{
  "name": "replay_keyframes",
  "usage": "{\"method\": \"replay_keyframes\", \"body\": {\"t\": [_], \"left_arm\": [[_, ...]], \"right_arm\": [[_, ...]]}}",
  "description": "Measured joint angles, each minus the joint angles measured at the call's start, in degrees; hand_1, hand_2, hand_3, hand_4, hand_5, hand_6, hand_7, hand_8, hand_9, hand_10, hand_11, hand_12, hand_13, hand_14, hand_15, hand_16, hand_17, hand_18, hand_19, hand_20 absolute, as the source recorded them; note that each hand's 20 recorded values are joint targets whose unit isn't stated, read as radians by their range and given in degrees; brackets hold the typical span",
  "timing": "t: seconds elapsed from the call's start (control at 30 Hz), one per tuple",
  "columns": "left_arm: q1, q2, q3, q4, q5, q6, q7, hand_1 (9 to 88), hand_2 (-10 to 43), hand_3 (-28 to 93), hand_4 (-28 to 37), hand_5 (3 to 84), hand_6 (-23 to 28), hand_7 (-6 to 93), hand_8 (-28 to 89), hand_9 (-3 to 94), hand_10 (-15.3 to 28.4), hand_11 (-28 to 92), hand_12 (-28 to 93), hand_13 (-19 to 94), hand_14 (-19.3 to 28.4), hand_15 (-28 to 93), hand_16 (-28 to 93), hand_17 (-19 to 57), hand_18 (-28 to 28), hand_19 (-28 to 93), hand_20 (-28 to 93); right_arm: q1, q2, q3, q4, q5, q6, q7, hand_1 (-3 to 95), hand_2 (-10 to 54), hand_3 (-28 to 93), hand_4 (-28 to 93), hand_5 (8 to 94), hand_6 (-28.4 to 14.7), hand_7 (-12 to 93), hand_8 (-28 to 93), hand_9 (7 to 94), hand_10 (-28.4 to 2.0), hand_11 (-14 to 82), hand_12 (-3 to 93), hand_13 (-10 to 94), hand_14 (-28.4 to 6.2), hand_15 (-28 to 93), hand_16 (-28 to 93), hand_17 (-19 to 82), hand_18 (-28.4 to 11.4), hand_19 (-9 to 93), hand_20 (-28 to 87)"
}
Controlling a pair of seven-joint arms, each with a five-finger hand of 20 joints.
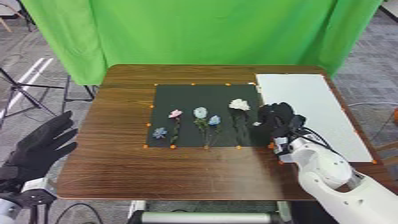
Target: Arrange flowers
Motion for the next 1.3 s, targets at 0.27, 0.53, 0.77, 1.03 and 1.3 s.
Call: {"method": "replay_keyframes", "body": {"t": [0.27, 0.53, 0.77, 1.03, 1.3], "left_arm": [[-0.02, -0.01, -0.01, 0.01, -0.01, -0.01, -0.02, 23.3, -1.8, 68, -28.1, 21.5, 0.9, 16.2, -9, 16.6, 8.6, 8, 22, 11, 11.0, 9, 10, -13.6, 17.7, 33, 10], [0.01, -0.05, -0.08, 0.01, -0.01, -0.01, -0.02, 23.3, -1.8, 68, -28.1, 21.5, 0.9, 16.3, -9, 16.6, 8.6, 8, 22, 12, 10.9, 9, 10, -13.6, 17.7, 33, 10], [0.01, -0.13, -0.15, 0.0, -0.01, -0.01, -0.03, 23.3, -1.8, 68, -28.1, 21.5, 0.9, 16.2, -8, 16.6, 8.6, 8, 22, 12, 10.9, 9, 10, -13.6, 17.7, 33, 10], [-0.01, -0.31, -0.17, -0.1, 0.04, 0.1, 0.38, 23.4, -2.1, 69, -28.0, 22.1, 1.1, 16.7, -8, 17.1, 8.8, 9, 22, 12, 11.2, 11, 10, -13.1, 17.9, 34, 10], [-0.15, 0.56, 4.69, -2.24, 1.2, 12.54, 10.24, 23.8, -3.7, 69, -28.2, 21.6, 0.9, 19.1, -9, 16.2, 8.6, 11, 22, 12, 10.8, 12, 9, -13.1, 18.4, 34, 10]], "right_arm": [[-0.31, -0.82, -0.35, -0.85, -1.67, -0.94, 0.32, 39.2, -9.5, 80, -28, 58.8, 3.0, 55, -1, 74.8, -6.4, 28.7, 42.4, 74, -0.2, 49, 32, 22, -16.2, 70, 47], [-2.0, -0.94, 1.88, -1.78, -2.86, -5.05, 0.82, 27.8, -9.5, 87, -28, 52.0, 2.3, 53, -20, 59.9, -9.1, 47.6, 30.7, 64, -2.7, 60, 25, 18, -17.9, 71, 50], [-5.07, -0.94, 5.72, -3.8, -1.08, -6.44, -1.09, 18.7, -9.5, 85, -28, 45.1, -1.0, 50, -21, 50.5, -10.6, 49.8, 32.0, 60, -4.8, 62, 25, 16, -19.3, 71, 51], [-8.95, -2.05, 12.89, -8.27, 15.18, -8.19, -8.93, 16.1, -1.6, 88, -27, 36.8, -2.5, 35, -17, 39.4, -12.2, 26.8, 25.4, 38, -8.2, 41, 19, 9, -19.6, 54, 40], [-14.09, -8.51, 29.26, -10.62, 37.31, -17.09, -17.3, 12.8, -2.3, 85, -24, 28.3, -3.1, 16, -10, 28.7, -12.4, 2.7, 24.2, 23, -11.7, 2, 37, 4, -20.2, 36, 25]]}}
